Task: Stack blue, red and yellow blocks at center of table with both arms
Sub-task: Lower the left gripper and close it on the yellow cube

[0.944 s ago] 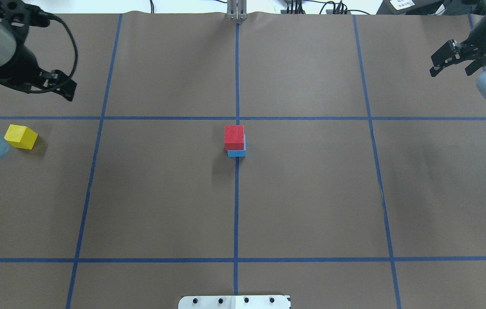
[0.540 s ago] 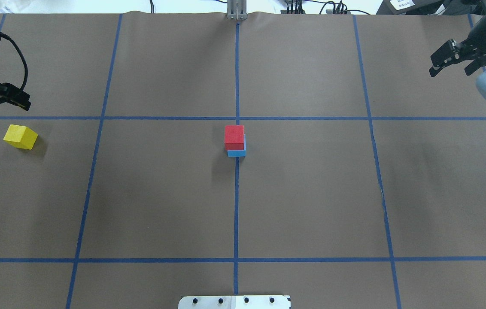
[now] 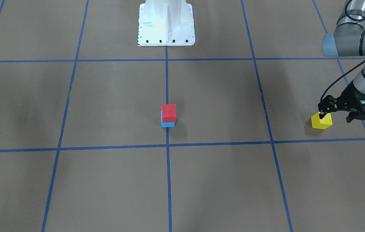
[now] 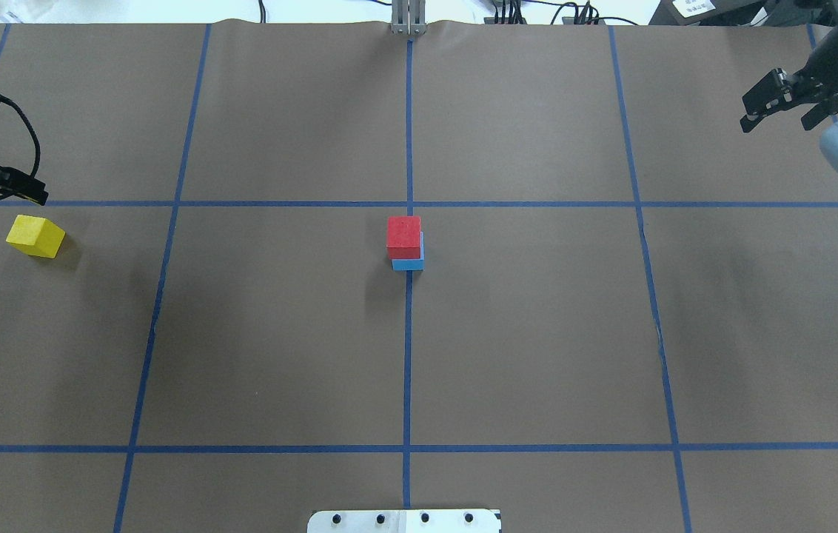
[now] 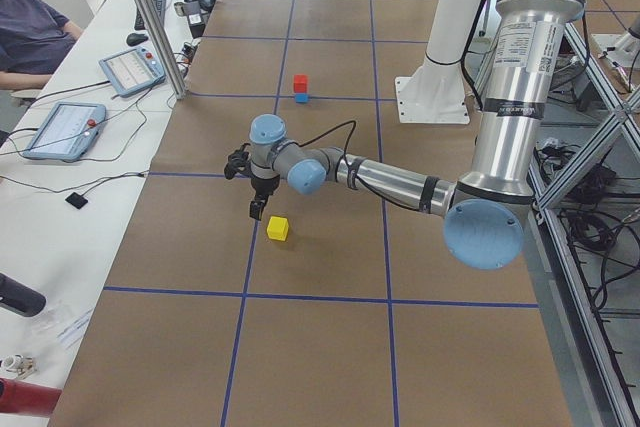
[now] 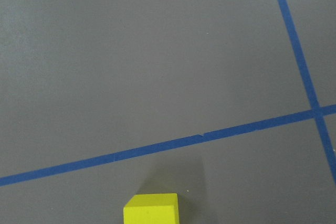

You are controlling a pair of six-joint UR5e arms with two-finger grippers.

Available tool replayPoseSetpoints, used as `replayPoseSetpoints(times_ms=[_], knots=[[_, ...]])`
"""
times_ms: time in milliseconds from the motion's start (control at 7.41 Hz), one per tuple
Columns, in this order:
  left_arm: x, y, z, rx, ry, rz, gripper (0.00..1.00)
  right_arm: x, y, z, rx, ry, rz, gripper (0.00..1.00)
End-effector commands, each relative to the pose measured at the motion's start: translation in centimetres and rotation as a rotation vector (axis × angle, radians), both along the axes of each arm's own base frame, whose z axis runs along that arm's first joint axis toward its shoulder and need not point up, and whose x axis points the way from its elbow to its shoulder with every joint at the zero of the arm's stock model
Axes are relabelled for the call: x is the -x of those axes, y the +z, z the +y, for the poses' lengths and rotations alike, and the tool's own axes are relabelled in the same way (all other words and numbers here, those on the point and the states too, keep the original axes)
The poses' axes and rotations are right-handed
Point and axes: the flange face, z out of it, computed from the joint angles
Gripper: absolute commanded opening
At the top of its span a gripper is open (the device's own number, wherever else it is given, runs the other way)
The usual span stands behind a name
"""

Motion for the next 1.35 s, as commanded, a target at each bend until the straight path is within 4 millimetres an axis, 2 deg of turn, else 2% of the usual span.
replayPoseSetpoints(times_ms=[0,810,1214], knots=[[-0.4,2.9,-0.2,-0.005,0.007,0.001,1.00,0.0,-0.1,-0.1,0.000,0.001,0.000,0.99],[-0.7,4.0,0.1,0.022,0.004,-0.004,1.00,0.0,0.1,0.0,-0.001,-0.002,0.001,0.99],[-4.6,3.9,1.6,0.061,0.009,0.025,1.00,0.0,0.3,0.0,0.000,-0.004,0.002,0.99]])
